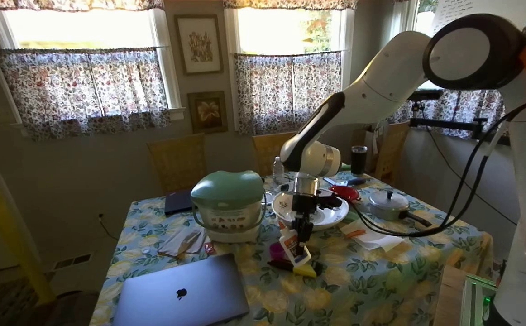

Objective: Pour the contents in the bottle into the bowl

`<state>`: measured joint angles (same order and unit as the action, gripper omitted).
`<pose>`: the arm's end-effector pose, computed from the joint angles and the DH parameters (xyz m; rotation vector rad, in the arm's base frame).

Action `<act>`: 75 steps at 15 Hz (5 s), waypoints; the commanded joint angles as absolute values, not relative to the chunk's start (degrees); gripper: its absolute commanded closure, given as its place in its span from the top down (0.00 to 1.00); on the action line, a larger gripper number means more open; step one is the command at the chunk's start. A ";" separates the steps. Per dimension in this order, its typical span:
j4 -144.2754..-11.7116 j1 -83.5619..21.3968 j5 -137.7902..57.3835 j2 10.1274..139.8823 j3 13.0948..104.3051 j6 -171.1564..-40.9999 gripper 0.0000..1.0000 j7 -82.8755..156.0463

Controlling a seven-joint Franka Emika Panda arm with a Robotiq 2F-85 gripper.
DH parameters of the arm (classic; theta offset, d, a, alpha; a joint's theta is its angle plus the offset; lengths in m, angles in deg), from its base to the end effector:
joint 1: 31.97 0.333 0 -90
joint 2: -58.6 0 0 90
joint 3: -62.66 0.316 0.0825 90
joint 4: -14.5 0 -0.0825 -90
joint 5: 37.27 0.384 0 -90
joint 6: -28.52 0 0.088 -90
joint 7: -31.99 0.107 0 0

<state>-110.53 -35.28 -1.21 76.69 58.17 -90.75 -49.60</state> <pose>0.5170 -0.0416 0.2222 -2.3148 -1.0574 -0.0472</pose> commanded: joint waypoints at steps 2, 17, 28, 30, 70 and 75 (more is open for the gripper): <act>-110.51 -37.39 -5.06 77.09 61.43 -93.18 0.26 -48.91; -119.06 -40.59 -4.66 78.10 69.41 -128.48 0.06 -43.87; -123.49 -47.80 7.86 72.90 81.22 -137.76 0.06 -53.48; -123.37 -48.88 11.89 72.88 83.32 -138.93 0.06 -56.91; -123.70 -49.11 35.39 82.17 94.23 -148.52 1.00 -72.91; -132.63 -39.18 29.81 75.88 85.20 -151.94 1.00 -54.49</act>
<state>-125.86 -45.12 34.17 81.64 90.78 -150.95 -65.80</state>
